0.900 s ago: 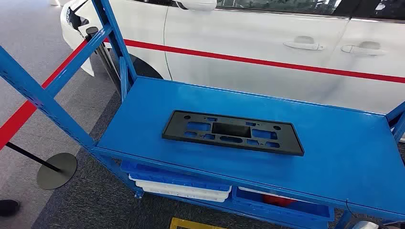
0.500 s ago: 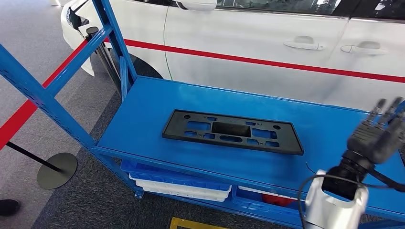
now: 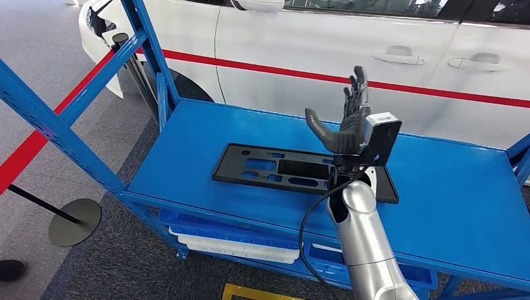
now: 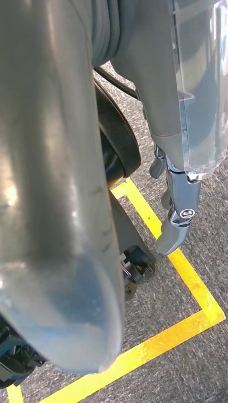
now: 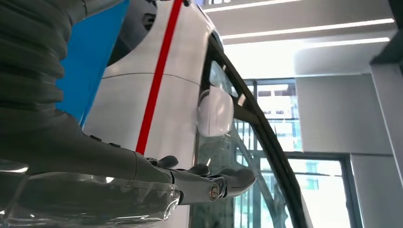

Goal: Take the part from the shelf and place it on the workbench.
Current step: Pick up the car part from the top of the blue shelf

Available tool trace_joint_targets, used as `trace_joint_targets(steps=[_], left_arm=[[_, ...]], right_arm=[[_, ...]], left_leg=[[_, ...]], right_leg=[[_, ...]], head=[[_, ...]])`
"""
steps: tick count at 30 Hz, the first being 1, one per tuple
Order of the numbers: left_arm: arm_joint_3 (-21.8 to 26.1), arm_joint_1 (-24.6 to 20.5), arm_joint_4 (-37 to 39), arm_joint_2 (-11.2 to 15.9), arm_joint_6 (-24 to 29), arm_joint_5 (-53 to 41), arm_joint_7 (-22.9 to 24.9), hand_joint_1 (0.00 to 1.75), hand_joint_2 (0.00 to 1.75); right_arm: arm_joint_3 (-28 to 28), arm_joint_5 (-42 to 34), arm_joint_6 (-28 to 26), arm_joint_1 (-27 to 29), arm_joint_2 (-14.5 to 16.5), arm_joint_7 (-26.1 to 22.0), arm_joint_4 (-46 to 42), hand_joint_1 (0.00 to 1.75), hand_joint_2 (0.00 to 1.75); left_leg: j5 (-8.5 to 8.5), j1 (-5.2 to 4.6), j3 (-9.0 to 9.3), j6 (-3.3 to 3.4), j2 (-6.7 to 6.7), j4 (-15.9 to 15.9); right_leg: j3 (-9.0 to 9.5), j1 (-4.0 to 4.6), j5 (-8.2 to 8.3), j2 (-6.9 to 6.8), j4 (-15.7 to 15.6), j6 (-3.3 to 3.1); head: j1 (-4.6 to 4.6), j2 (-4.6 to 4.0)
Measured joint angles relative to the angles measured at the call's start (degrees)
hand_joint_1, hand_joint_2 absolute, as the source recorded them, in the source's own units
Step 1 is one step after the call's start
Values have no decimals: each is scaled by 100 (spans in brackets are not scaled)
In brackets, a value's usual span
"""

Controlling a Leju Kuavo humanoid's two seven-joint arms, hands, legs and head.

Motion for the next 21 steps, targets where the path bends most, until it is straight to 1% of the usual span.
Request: trace_joint_targets(steps=[5,8,10,12,16,18,21], left_arm=[[37,4,0,2,-2,-40,-20,0,0],[54,8,0,3,-10,-63,-36,0,0],[57,13,0,7,-35,-86,-41,0,0],[60,16,0,14,-67,-104,-44,0,0],[83,29,0,37,-91,-149,-53,0,0],[109,48,0,49,-81,-153,-76,0,0],[147,69,0,67,-70,-156,-107,0,0]], right_arm=[[591,768,-582,-144,-168,-163,532,0,175],[811,845,-599,-216,-270,-352,846,0,175],[890,741,-425,-276,-381,-578,1059,0,175],[907,519,-98,-339,-539,-838,1278,0,175],[791,109,494,-465,-905,-1222,1753,0,175],[689,17,602,-489,-1075,-1271,1937,0,175],[582,75,608,-480,-1284,-1293,2158,0,175]], left_leg=[[0,0,-4,0,-1,1],[0,0,-5,1,-1,3],[0,0,-5,1,-3,5],[1,0,-6,1,-3,7],[0,0,-10,1,-5,14],[0,0,-13,2,-5,16],[0,-1,-16,2,-5,17]], right_leg=[[-3,-2,2,1,0,2],[-4,-2,3,-1,-1,3],[-4,-2,3,-3,-1,4],[-3,-3,4,-4,-1,5],[-4,-4,8,-5,-1,11],[-5,-4,8,-5,-1,11],[-9,-4,8,-5,-2,11]], head=[[0,0],[0,0],[0,0],[0,0],[0,0],[0,0],[0,0]])
